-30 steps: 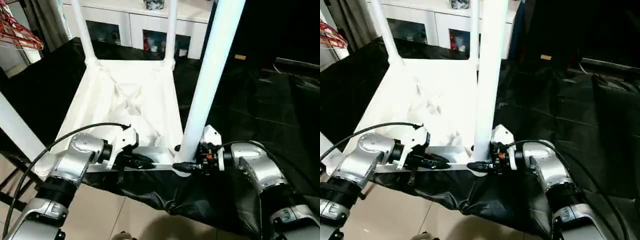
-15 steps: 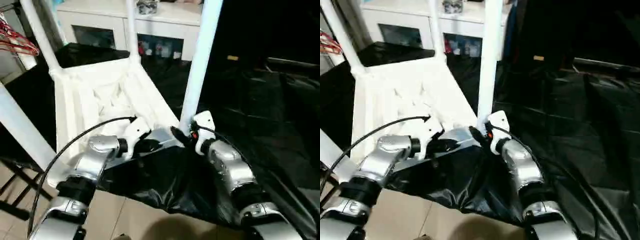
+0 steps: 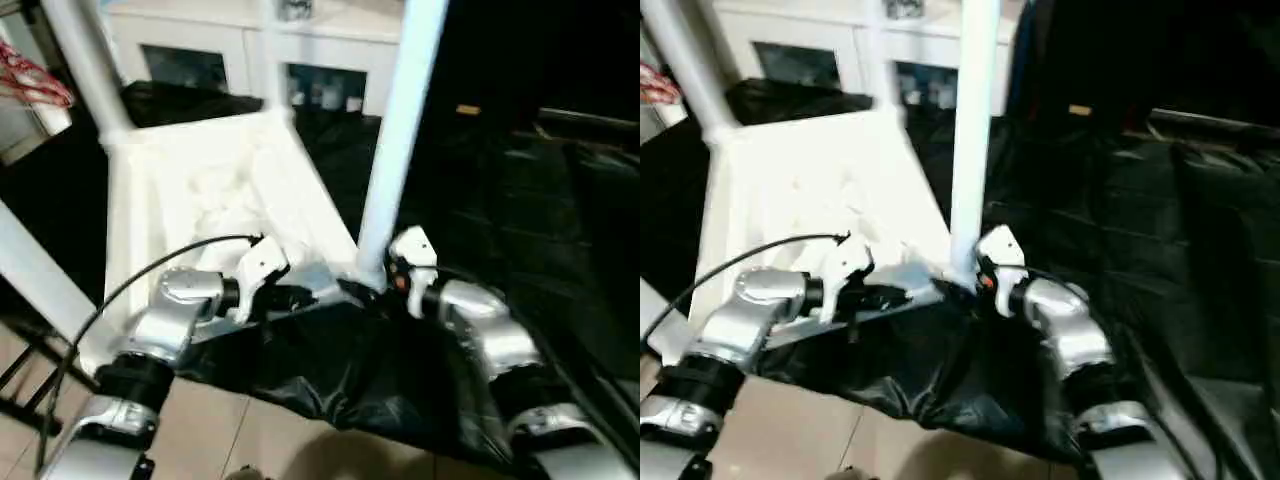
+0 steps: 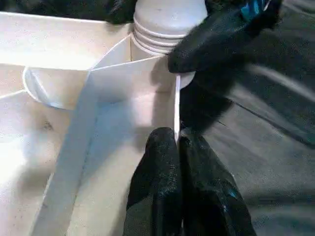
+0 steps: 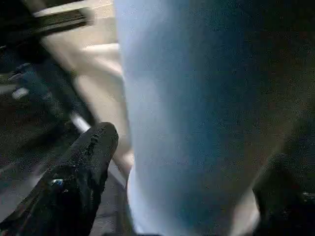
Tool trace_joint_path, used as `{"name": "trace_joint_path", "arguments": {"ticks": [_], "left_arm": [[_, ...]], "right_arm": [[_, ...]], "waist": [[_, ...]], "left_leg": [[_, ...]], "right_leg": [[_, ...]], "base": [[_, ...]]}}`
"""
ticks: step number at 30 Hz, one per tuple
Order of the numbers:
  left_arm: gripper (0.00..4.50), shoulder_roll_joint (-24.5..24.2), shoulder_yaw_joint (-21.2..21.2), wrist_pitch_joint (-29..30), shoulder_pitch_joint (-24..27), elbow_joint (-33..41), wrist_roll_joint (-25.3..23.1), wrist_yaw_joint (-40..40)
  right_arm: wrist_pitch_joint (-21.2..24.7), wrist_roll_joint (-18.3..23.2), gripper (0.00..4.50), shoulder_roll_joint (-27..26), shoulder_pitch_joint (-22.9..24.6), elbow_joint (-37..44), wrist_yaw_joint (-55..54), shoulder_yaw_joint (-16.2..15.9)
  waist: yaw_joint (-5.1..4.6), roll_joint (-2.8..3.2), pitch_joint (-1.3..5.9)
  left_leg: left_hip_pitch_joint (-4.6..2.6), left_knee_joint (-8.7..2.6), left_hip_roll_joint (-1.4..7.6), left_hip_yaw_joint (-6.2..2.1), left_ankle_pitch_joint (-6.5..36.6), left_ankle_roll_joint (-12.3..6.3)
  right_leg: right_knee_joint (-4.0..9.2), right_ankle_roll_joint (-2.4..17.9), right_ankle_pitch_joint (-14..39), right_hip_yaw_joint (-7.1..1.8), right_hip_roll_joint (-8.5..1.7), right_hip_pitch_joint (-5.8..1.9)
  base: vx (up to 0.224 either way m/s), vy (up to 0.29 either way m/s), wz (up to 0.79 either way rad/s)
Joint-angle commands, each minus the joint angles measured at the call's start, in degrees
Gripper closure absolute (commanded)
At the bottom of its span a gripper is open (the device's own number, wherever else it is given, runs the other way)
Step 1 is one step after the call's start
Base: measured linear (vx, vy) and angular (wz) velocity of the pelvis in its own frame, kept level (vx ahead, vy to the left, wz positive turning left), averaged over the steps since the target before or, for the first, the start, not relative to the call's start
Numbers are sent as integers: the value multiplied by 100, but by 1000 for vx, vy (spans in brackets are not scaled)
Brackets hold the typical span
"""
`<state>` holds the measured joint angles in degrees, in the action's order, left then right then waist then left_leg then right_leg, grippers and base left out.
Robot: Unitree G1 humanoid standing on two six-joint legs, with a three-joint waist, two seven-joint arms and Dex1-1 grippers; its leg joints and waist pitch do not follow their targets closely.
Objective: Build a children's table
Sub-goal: Rotate leg to tighten
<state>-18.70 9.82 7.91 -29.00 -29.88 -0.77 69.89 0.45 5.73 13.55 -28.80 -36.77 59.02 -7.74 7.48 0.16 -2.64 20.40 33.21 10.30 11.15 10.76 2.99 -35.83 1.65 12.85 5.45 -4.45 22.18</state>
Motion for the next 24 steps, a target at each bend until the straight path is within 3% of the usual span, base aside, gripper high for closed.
{"name": "trace_joint_path", "arguments": {"ticks": [1, 3, 11, 15, 19, 21, 24], "left_arm": [[450, 172, 168, -146, -59, 50, 310, 258], [450, 77, 165, -159, -89, -27, 339, 460], [450, -85, 164, -112, -237, -188, 410, 889], [450, -175, 185, -55, -245, -183, 448, 1080], [450, -66, 109, -93, -248, -208, 405, 757], [450, 91, -3, -124, -301, -296, 322, 284], [450, 292, -96, -150, -332, -343, 262, -204]], "right_arm": [[116, 124, 62, -93, 66, 282, 739, -478], [263, 196, 78, 106, 113, 431, 1190, -538], [552, 304, 138, 440, 248, 762, 1912, -762], [695, 371, 165, 462, 303, 896, 2144, -829], [697, 342, 177, 294, 365, 902, 1907, -771], [456, 190, 179, 104, 360, 746, 1398, -692], [173, -18, 181, -273, 213, 281, 175, -389]], "waist": [[2, -56, 327], [17, -30, 317], [70, -88, 308], [79, -62, 317], [73, -68, 316], [69, -43, 306], [23, -54, 276]], "left_leg": [[-7, -316, 373, -140, 628, -658], [-9, -326, 379, -149, 713, -613], [-10, -333, 379, -154, 767, -499], [-15, -333, 391, -162, 745, -497], [-15, -333, 390, -158, 764, -453], [-16, -341, 385, -163, 834, -398], [-40, -369, 382, -171, 1043, -242]], "right_leg": [[399, 1274, 181, -382, -517, -282], [425, 1249, 375, -379, -523, -278], [449, 1146, 766, -385, -543, -277], [434, 1157, 696, -382, -536, -266], [435, 1207, 658, -381, -544, -266], [454, 1182, 751, -384, -551, -265], [521, 1091, 1285, -392, -578, -238]], "base": [[0, 0, 0], [0, 0, 0], [0, 0, 0], [0, 0, 0], [0, 0, 0], [0, 0, 0], [0, 0, 0]]}}
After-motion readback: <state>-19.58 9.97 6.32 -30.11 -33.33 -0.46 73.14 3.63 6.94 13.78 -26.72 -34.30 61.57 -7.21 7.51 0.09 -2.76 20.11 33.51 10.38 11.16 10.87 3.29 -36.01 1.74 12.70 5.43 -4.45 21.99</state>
